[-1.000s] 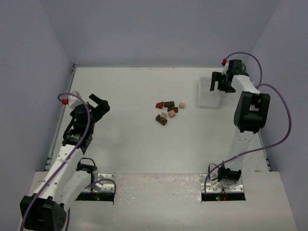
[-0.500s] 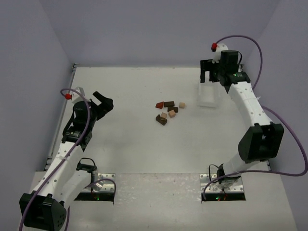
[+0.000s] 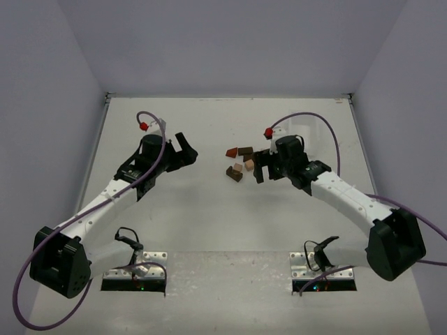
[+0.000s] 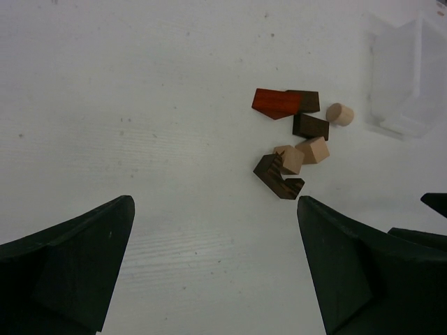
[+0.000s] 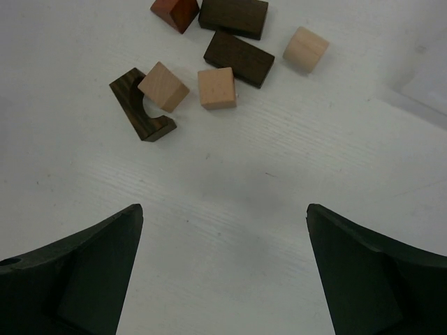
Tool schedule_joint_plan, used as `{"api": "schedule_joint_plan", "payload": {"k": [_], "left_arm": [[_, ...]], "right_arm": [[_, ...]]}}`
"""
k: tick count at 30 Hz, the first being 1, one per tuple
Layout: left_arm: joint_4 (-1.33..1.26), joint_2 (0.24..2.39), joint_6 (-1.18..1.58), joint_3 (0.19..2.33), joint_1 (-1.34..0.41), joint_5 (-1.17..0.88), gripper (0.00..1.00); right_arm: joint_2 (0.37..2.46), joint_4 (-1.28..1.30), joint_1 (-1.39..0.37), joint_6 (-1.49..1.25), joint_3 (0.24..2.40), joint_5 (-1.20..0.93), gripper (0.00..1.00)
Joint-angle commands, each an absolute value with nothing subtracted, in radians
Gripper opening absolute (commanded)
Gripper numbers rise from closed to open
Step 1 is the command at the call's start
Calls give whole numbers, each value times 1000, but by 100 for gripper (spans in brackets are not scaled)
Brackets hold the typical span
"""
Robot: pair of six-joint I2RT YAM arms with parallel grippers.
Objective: Build the wood block tower
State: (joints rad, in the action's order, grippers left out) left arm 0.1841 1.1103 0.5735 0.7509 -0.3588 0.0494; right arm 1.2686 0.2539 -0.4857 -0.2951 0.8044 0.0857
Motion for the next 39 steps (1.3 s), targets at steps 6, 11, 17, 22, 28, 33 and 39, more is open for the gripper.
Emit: {"api": "schedule_joint_plan", "payload": {"k": [6, 11, 17, 22, 28, 33, 39], "left_arm": [[141, 1060, 566, 705, -354, 100, 100], [132, 1025, 561, 685, -354, 79, 100], [106, 974, 558, 651, -353, 60, 100], [94, 966, 558, 642, -353, 52, 100], [95, 974, 563, 644, -353, 56, 100], [97, 980, 572, 644, -353, 53, 100], [97, 1003, 586, 646, -354, 34, 100]], "right_arm": [[1411, 59, -669, -261, 804, 113, 99], [1583, 68, -686, -264, 906, 169, 99], [1736, 41, -686, -227, 991, 147, 98], [1810, 47, -686, -195, 1048, 89, 93], [1851, 32, -687, -209, 1050, 57, 58], [1834, 25, -686, -212, 1022, 35, 49], [1825, 6, -687, -184, 1003, 20, 37]]}}
